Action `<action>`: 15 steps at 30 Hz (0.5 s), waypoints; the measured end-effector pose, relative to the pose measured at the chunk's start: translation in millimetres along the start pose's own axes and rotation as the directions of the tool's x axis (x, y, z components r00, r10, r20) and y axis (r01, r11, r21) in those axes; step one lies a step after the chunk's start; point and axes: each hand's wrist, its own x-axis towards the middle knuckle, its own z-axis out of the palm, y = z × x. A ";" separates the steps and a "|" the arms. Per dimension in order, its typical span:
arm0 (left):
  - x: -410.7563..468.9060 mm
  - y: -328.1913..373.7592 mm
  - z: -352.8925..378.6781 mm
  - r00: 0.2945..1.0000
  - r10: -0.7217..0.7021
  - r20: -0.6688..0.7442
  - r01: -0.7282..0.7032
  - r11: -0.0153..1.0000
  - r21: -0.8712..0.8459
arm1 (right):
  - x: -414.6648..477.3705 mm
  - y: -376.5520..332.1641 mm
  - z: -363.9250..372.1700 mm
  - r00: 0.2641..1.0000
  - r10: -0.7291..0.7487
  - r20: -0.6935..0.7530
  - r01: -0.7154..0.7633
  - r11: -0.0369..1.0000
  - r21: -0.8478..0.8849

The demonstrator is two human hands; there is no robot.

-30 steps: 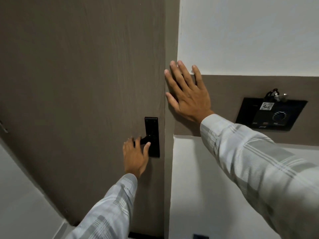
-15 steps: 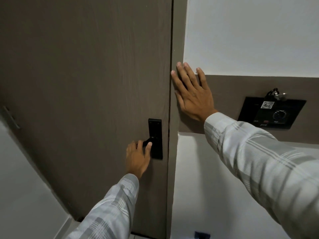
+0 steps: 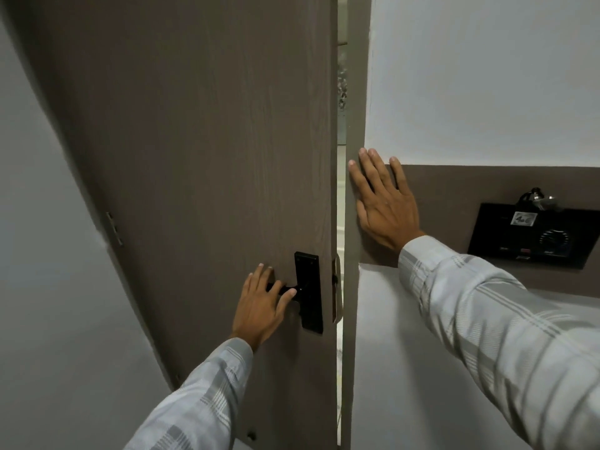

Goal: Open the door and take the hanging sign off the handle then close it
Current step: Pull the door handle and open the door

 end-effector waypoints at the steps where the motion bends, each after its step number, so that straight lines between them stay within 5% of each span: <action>1: -4.8 1.1 -2.9 1.000 -0.013 -0.016 0.013 1.000 0.016 | -2.9 -0.2 0.0 1.000 -0.005 -0.015 0.006 0.999 0.049; 10: -59.5 4.1 -33.5 0.987 -0.103 -0.125 0.121 0.982 0.147 | -94.5 -47.2 16.3 0.998 -0.056 -0.002 0.048 0.846 0.530; 15: -95.6 17.1 -56.5 0.978 -0.134 -0.157 0.179 0.928 0.325 | -129.8 -85.3 27.5 0.941 -0.013 0.339 -0.256 0.629 0.734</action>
